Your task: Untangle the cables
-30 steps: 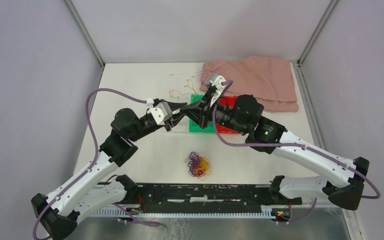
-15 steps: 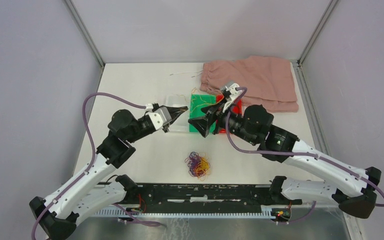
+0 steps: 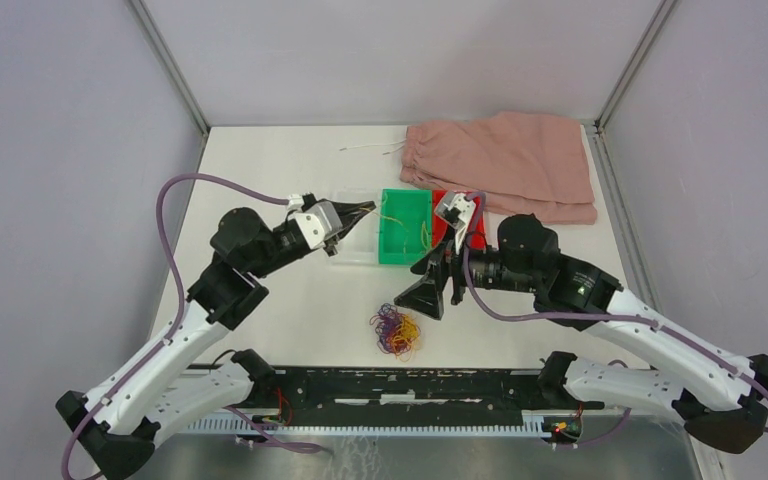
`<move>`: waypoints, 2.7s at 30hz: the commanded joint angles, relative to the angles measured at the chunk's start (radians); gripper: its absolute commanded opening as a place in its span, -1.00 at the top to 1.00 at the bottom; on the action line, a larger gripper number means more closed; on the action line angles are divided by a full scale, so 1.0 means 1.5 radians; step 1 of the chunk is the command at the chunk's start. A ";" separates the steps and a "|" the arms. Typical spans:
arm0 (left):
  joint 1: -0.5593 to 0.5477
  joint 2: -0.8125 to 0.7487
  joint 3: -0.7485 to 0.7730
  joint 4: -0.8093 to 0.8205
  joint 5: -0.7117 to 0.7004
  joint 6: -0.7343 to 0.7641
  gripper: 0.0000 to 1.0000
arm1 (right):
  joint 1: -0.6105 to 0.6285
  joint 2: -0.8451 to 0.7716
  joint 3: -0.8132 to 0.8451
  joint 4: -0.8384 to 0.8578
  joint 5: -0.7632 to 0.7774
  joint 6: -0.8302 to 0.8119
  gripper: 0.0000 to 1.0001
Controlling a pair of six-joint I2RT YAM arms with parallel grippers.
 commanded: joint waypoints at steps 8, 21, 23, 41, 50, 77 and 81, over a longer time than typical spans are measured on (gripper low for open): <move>0.002 0.025 0.108 -0.014 -0.037 -0.155 0.94 | -0.089 0.017 0.070 -0.082 -0.242 -0.051 -0.69; 0.001 0.058 0.182 -0.034 -0.014 -0.181 0.94 | -0.103 -0.001 -0.006 -0.007 0.030 -0.143 -0.72; 0.002 0.060 0.184 -0.036 -0.013 -0.182 0.94 | -0.103 0.013 -0.005 0.018 0.008 -0.134 -0.63; 0.002 0.103 0.144 -0.087 0.105 -0.329 0.94 | -0.103 0.104 -0.041 0.388 0.043 0.132 0.96; 0.002 0.117 0.159 -0.074 0.121 -0.390 0.94 | -0.103 0.124 -0.057 0.443 -0.062 0.140 0.49; 0.002 0.155 0.214 -0.099 0.032 -0.427 -0.01 | -0.119 0.107 -0.018 0.269 0.067 0.050 0.99; 0.003 0.145 0.225 -0.186 -0.109 -0.329 -0.76 | -0.148 0.111 0.051 0.038 0.289 -0.059 0.99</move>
